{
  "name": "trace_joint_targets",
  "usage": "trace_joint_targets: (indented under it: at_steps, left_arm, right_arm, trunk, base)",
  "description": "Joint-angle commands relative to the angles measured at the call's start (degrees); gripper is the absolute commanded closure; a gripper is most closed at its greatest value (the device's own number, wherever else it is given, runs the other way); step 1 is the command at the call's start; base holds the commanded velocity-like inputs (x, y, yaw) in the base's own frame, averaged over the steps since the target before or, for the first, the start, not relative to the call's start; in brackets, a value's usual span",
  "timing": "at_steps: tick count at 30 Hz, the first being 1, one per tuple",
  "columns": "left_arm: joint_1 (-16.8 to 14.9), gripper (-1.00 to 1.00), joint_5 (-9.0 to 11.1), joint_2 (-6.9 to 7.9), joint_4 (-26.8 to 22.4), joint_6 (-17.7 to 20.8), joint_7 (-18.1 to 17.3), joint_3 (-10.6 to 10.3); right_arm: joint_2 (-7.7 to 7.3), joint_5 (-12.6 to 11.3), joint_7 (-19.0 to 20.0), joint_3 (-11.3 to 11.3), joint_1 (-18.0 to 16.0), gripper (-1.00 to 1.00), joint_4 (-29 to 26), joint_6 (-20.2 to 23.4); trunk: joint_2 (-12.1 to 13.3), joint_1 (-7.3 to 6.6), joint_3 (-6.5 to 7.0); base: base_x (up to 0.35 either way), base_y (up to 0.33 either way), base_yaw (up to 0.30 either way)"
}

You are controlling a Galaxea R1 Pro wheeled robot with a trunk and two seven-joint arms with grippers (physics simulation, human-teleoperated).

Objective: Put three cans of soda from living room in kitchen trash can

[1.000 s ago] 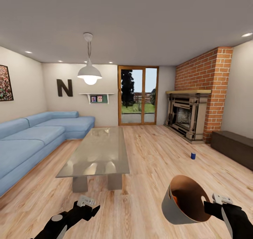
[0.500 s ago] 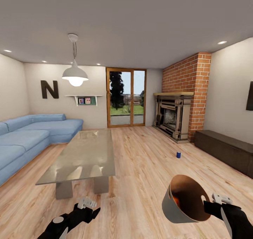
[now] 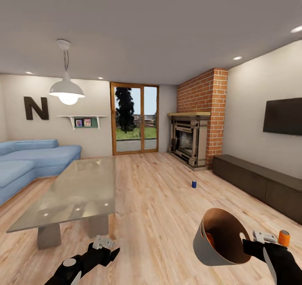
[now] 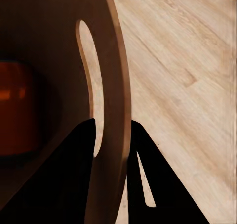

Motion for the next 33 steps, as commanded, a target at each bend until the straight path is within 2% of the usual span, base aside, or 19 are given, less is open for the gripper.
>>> trace_joint_targets:
  at_steps: [1,21,33]
  left_arm:
    - [0.0,-1.00,0.0,0.00,0.0,0.0,0.0,0.0]
    - [-0.1,-1.00,0.3,-0.23,2.7,-0.1,0.0,0.0]
    - [-0.1,-1.00,0.2,-0.26,2.8,-0.1,0.0,0.0]
  right_arm:
    - [0.00,-0.8,0.4,-0.1,0.0,1.00,-0.1,0.1]
    - [0.07,-0.8,0.4,-0.1,0.0,1.00,-0.1,-0.1]
    - [0.09,-0.8,0.4,-0.1,0.0,1.00,-0.1,-0.1]
  trunk:
    - [0.0,0.00,0.08]
    - [0.0,0.00,1.37]
    - [0.0,0.00,2.14]
  base:
    - [0.000,-0.281,-0.189]
    - [0.006,-0.282,-0.189]
    - [0.205,-0.215,-0.189]
